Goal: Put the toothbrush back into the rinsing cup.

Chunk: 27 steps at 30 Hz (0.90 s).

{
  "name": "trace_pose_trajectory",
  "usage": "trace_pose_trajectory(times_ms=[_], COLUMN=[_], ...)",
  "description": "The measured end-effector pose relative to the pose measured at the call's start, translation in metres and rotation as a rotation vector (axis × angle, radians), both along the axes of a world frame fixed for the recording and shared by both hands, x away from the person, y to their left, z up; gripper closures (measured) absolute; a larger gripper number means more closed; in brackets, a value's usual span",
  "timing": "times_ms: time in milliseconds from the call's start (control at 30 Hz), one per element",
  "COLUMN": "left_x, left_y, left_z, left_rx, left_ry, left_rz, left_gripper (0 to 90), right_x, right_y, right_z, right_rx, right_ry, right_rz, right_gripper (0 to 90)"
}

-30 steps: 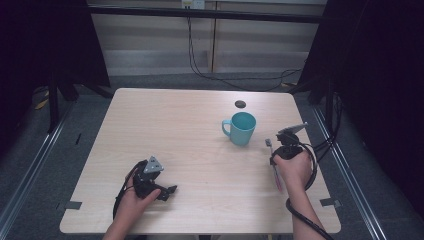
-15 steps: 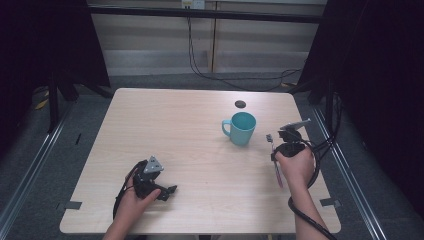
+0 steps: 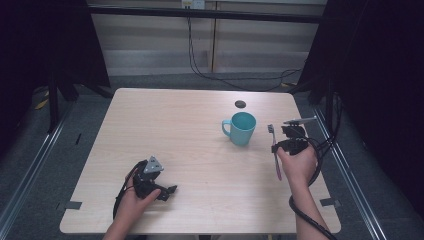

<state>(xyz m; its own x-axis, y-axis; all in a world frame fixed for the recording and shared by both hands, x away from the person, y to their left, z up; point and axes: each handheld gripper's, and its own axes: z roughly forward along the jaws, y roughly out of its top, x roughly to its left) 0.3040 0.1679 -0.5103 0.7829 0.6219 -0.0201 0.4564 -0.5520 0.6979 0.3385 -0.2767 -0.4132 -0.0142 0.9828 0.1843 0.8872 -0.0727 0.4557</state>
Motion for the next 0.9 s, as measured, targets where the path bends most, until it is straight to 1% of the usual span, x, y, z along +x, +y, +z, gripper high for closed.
trace_pose_trajectory(times_ms=[67,100,133,167,200,267,300,333,400,433,500,533,567,600,633,667,700,733,767,833,867,900], left_x=[0.000,0.000,0.000,0.000,0.000,0.000,0.000,0.000,0.000,0.000,0.000,0.000,0.000,0.000,0.000,0.000,0.000,0.000,0.000,0.000,0.000,0.000], left_y=[0.000,0.000,0.000,0.000,0.000,0.000,0.000,0.000,0.000,0.000,0.000,0.000,0.000,0.000,0.000,0.000,0.000,0.000,0.000,0.000,0.000,0.000], left_z=[0.000,0.000,0.000,0.000,0.000,0.000,0.000,0.000,0.000,0.000,0.000,0.000,0.000,0.000,0.000,0.000,0.000,0.000,0.000,0.000,0.000,0.000], left_rx=[0.002,0.001,0.001,0.002,0.002,0.001,0.001,0.001,0.002,0.002,0.001,0.001,0.001,0.001,0.002,0.001,0.002,0.002,0.005,0.001,0.001,0.001], left_ry=[0.000,0.000,0.000,0.000,0.000,0.000,0.000,0.000,0.000,0.000,0.000,0.000,0.000,0.000,0.000,0.000,0.000,0.000,-0.003,0.000,0.000,0.000], left_rz=[0.000,0.000,0.000,0.000,0.000,0.001,0.000,0.000,0.000,0.000,0.000,0.000,0.000,0.000,0.000,0.000,0.000,0.000,-0.001,0.000,0.000,0.000], left_gripper=[0.0,0.0,0.0,0.0,0.0,0.0,0.0,0.0,0.0,0.0,0.0,0.0,0.0,0.0,0.0,0.0,0.0,0.0,0.0,0.0,0.0,0.0], right_x=[0.000,0.000,0.000,-0.001,-0.001,-0.002,-0.002,-0.003,-0.004,-0.004,-0.005,-0.005,-0.005,-0.006,-0.007,-0.007,-0.008,-0.008,-0.008,-0.010,-0.010,-0.010], right_y=[0.000,0.001,0.001,0.002,0.002,0.002,0.002,0.002,0.002,0.001,0.001,0.001,0.001,0.001,0.002,0.002,0.002,0.002,0.002,0.002,0.002,0.001], right_z=[0.001,0.003,0.003,0.005,0.005,0.008,0.008,0.009,0.009,0.010,0.010,0.012,0.012,0.012,0.014,0.014,0.016,0.016,0.017,0.020,0.020,0.021], right_rx=[0.003,0.001,0.001,0.000,0.000,0.001,0.001,0.001,0.007,0.012,0.015,0.016,0.016,0.017,0.021,0.021,0.025,0.025,0.023,0.033,0.033,0.031], right_ry=[-0.006,-0.021,-0.021,-0.035,-0.035,-0.063,-0.063,-0.088,-0.095,-0.117,-0.124,-0.149,-0.149,-0.160,-0.182,-0.182,-0.205,-0.205,-0.217,-0.239,-0.239,-0.258], right_rz=[0.001,0.002,0.002,-0.001,-0.001,-0.004,-0.004,-0.007,-0.008,-0.013,-0.015,-0.016,-0.016,-0.015,-0.020,-0.020,-0.024,-0.024,-0.022,-0.027,-0.027,-0.025], right_gripper=[82.9,82.9,82.9,82.9,82.9,82.9,82.9,82.9,82.9,82.9,82.9,82.9,82.9,82.9,82.9,82.9,82.9,82.9,82.9,82.8,82.8,82.8])
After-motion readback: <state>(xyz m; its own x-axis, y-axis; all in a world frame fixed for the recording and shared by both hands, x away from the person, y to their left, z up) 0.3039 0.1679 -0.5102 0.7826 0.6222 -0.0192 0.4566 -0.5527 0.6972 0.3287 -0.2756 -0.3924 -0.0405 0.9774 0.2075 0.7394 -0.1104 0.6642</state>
